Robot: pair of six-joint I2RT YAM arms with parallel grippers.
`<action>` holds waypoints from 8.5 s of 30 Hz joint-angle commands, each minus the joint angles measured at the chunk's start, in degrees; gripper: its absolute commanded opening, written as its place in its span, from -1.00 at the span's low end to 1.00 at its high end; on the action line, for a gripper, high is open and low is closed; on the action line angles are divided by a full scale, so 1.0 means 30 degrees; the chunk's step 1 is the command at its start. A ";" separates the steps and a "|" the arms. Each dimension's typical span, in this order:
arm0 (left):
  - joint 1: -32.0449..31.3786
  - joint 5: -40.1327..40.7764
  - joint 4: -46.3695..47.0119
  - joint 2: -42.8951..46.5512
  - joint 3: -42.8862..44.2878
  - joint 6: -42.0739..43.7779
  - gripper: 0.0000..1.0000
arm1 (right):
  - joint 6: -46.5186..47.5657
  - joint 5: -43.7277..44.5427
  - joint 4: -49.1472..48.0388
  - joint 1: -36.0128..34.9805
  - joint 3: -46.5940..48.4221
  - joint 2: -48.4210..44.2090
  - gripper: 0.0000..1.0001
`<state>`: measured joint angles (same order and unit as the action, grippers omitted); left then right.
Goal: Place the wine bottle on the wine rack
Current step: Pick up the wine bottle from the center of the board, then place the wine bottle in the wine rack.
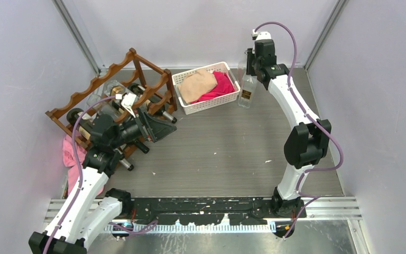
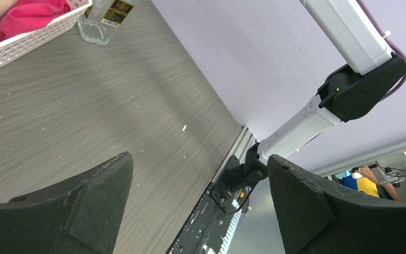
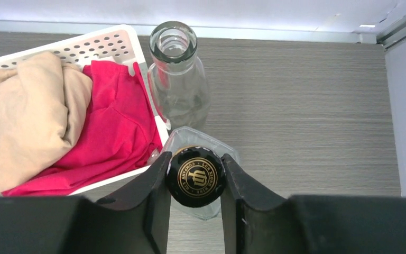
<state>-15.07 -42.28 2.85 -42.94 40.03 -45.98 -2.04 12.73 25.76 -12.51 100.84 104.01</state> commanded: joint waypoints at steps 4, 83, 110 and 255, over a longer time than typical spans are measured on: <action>0.0043 -0.0459 0.0506 0.0146 0.0046 0.0413 0.90 | 0.1038 0.0422 -0.0267 -0.0026 0.0360 -0.1128 -0.90; -1.1705 0.2992 0.8334 -0.7974 -0.3037 1.8287 0.99 | -1.1139 -1.8684 -0.4375 -0.0037 -1.7527 -1.9514 -0.98; -1.1648 0.4426 -0.5295 -0.7230 0.2295 2.3528 -1.00 | -0.9959 -1.9406 -0.2626 -0.0055 -1.7899 -1.9564 0.19; -1.0328 1.1645 -1.0421 -0.1254 0.8801 1.1756 0.98 | -1.2588 -1.9002 -1.1022 -0.4040 -1.8356 -1.6651 -0.98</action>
<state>-46.22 -8.97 -29.23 -48.49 64.97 -10.11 -39.29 -42.02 10.59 -24.62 39.88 53.04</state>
